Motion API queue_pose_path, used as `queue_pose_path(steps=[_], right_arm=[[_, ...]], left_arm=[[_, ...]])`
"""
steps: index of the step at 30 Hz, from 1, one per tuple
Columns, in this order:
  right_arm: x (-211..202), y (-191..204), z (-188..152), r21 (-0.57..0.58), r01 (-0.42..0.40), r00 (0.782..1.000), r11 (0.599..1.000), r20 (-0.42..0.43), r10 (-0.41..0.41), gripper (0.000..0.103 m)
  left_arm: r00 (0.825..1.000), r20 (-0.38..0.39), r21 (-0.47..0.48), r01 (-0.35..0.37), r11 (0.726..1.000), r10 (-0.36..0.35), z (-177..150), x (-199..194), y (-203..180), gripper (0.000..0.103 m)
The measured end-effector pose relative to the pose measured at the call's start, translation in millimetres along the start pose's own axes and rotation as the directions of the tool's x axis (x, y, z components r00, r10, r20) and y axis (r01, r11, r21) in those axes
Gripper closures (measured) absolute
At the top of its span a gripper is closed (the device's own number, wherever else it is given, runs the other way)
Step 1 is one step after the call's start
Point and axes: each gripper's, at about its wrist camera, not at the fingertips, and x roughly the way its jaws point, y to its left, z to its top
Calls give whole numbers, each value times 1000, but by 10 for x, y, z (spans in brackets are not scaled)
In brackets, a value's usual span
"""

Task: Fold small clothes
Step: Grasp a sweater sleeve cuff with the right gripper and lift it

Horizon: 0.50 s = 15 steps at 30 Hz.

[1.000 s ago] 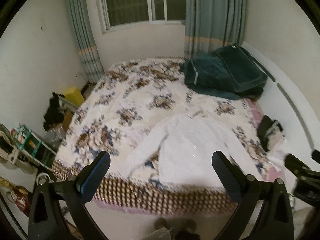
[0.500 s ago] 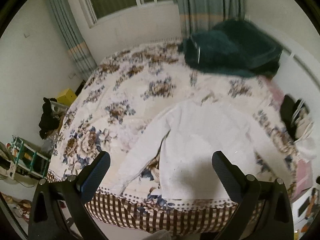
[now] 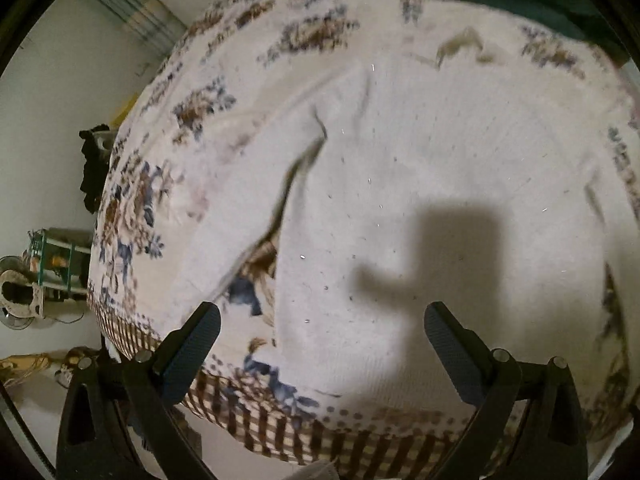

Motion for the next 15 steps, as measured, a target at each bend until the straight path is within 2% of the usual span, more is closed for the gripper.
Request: queue_pose_path(steps=[2, 3, 4, 5, 7, 10, 14, 15], right_arm=[[232, 16, 89, -5, -9, 1000, 1000, -22, 9, 32], [268, 44, 95, -20, -1, 1000, 1000, -8, 1, 43], [259, 94, 95, -61, 12, 999, 998, 43, -9, 78], [242, 125, 95, -88, 33, 998, 996, 63, -28, 95], [146, 143, 132, -116, 13, 996, 993, 85, -4, 95], [-190, 63, 346, -122, 8, 984, 992, 180, 14, 95], [-379, 98, 702, -136, 4, 973, 991, 230, 28, 95], [-452, 181, 684, -146, 3, 972, 989, 232, 31, 95]], left_arm=[[1000, -8, 9, -3, 1000, 4, 20, 138, -98, 0], [1000, -7, 22, -7, 1000, 7, 29, 205, -159, 0], [1000, -6, 35, -7, 999, 7, 47, 263, -219, 0], [1000, -5, 45, -7, 999, 7, 69, 323, -273, 0], [1000, -2, 53, 11, 999, -11, 94, 384, -359, 0], [999, 21, 58, 36, 998, -37, 119, 423, -445, 0], [997, 17, 37, 79, 996, -80, 155, 542, -510, 0], [996, 10, 34, 87, 996, -87, 156, 574, -526, 0]])
